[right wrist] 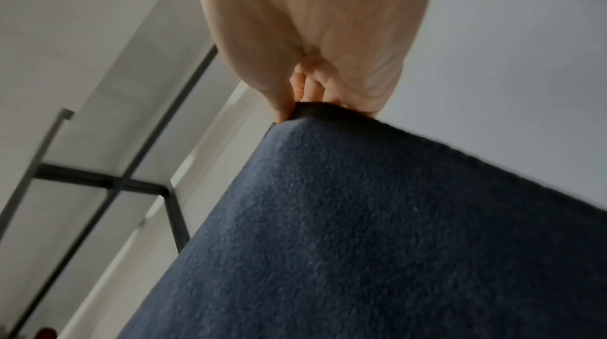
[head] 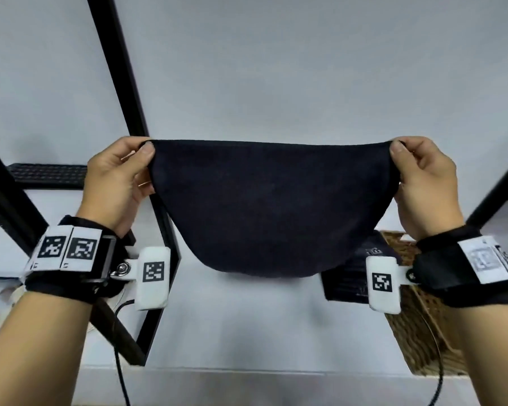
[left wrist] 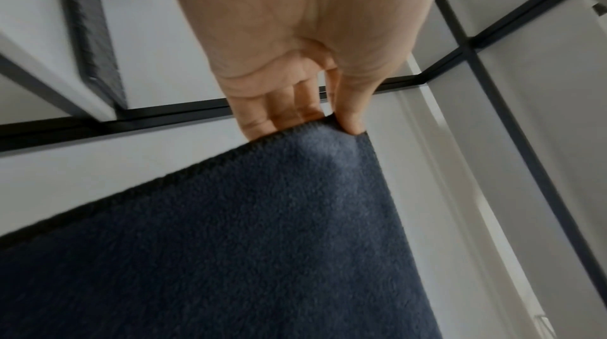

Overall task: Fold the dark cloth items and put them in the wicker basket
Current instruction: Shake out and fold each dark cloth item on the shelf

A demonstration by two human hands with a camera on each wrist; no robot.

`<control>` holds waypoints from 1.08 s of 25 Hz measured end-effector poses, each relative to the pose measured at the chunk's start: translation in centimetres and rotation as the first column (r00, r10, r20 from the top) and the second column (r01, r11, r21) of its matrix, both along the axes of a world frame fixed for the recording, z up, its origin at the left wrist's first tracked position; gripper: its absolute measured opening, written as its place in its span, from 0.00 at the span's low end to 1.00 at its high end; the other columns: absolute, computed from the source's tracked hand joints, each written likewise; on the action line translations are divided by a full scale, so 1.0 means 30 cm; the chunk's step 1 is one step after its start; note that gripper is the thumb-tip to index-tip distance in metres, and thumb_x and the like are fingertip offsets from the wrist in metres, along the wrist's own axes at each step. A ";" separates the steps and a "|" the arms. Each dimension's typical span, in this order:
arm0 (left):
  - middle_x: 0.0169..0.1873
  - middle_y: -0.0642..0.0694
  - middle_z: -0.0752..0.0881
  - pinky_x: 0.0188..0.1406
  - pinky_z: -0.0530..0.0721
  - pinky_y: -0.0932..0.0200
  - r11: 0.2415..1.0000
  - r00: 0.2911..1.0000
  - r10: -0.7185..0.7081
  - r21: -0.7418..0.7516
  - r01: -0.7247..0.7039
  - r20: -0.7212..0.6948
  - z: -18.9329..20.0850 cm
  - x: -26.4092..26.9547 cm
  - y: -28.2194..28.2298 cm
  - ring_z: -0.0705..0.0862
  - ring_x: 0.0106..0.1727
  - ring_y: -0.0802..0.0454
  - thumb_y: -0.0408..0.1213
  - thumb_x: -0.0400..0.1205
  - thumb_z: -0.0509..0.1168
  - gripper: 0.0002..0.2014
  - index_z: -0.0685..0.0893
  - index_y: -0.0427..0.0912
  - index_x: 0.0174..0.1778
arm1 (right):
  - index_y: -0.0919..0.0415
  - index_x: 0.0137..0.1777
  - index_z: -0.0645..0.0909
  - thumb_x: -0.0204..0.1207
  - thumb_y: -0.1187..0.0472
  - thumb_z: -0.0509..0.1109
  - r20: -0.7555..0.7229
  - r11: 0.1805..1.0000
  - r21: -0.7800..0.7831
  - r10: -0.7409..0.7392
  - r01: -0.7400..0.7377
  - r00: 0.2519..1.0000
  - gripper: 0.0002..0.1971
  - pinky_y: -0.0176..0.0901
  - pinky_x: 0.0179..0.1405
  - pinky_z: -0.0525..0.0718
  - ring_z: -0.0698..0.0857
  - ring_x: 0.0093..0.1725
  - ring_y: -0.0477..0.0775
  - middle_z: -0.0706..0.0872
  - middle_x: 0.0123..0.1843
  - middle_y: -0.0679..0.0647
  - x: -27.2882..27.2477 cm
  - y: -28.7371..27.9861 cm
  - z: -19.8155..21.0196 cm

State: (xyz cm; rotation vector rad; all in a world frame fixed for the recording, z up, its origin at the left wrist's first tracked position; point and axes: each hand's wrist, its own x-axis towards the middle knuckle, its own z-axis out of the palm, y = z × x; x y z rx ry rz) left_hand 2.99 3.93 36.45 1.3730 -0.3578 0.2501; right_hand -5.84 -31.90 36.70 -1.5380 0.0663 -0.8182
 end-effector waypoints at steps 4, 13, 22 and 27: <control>0.33 0.53 0.87 0.34 0.83 0.62 0.994 0.983 0.056 0.097 -0.039 -0.174 -0.212 0.003 0.003 0.84 0.34 0.56 0.34 0.84 0.63 0.09 0.85 0.48 0.41 | 0.52 0.43 0.83 0.82 0.61 0.66 -0.181 1.000 -0.005 -0.021 0.020 0.983 0.07 0.45 0.39 0.78 0.79 0.35 0.45 0.84 0.33 0.45 -0.019 0.001 -0.230; 0.33 0.41 0.81 0.23 0.83 0.66 0.936 0.672 0.281 0.352 -0.032 -0.685 -1.104 0.199 -0.143 0.78 0.30 0.49 0.29 0.82 0.64 0.04 0.83 0.37 0.43 | 0.56 0.41 0.82 0.80 0.62 0.67 -0.693 0.996 -0.078 -0.083 0.040 0.716 0.06 0.48 0.42 0.78 0.78 0.36 0.48 0.83 0.36 0.52 0.171 -0.088 -1.120; 0.37 0.40 0.87 0.54 0.83 0.36 0.788 0.613 0.441 0.609 0.086 -0.656 -1.571 0.422 -0.243 0.84 0.40 0.40 0.42 0.77 0.69 0.06 0.87 0.44 0.39 | 0.49 0.35 0.79 0.78 0.62 0.70 -0.862 0.989 -0.143 -0.136 0.024 0.488 0.11 0.51 0.58 0.82 0.84 0.44 0.52 0.87 0.40 0.51 0.428 -0.180 -1.610; 0.42 0.41 0.87 0.55 0.77 0.54 0.606 0.689 0.549 0.793 0.062 -0.474 -1.594 0.543 -0.316 0.84 0.48 0.41 0.40 0.80 0.68 0.08 0.89 0.39 0.46 | 0.59 0.42 0.85 0.78 0.62 0.70 -0.836 0.952 -0.306 -0.270 0.001 0.478 0.04 0.29 0.46 0.69 0.79 0.44 0.49 0.82 0.43 0.50 0.531 -0.184 -1.651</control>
